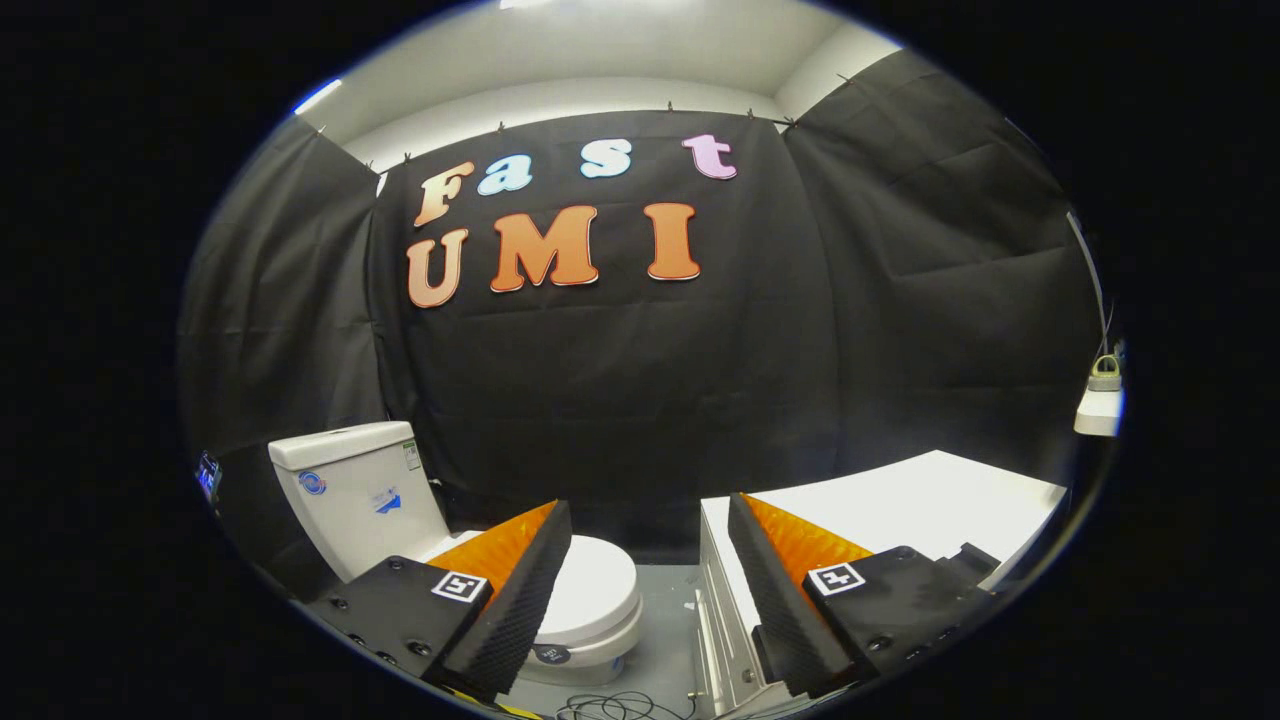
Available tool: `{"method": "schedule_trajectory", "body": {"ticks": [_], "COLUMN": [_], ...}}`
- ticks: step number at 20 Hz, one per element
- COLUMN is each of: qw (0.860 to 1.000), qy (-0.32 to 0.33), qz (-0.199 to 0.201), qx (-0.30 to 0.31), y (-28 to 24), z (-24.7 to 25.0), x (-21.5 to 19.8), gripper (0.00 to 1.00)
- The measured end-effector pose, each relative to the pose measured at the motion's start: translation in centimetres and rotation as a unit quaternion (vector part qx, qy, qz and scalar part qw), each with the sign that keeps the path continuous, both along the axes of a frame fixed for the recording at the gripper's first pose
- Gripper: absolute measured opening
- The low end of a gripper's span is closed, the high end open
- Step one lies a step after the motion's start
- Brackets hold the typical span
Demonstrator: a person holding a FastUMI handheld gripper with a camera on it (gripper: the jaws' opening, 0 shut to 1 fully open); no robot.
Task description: Open the toilet lid.
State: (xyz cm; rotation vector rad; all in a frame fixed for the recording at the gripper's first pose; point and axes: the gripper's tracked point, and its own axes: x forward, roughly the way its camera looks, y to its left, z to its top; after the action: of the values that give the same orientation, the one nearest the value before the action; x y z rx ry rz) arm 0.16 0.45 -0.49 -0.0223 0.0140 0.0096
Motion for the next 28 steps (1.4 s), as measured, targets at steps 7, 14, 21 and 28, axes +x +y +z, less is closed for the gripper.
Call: {"method": "schedule_trajectory", "body": {"ticks": [7,14,21,28], "qw": [1.0,1.0,1.0,1.0], "qy": [0.002,0.005,0.005,0.006], "qz": [0.002,0.003,0.003,0.003], "qx": [-0.002,-0.004,-0.004,-0.004], "y": [0.09,0.13,0.14,0.11], "z": [-0.12,-0.27,-0.31,-0.49], "x": [-0.01,0.04,0.0,0.08], "gripper": [1.0,1.0,1.0,1.0]}}
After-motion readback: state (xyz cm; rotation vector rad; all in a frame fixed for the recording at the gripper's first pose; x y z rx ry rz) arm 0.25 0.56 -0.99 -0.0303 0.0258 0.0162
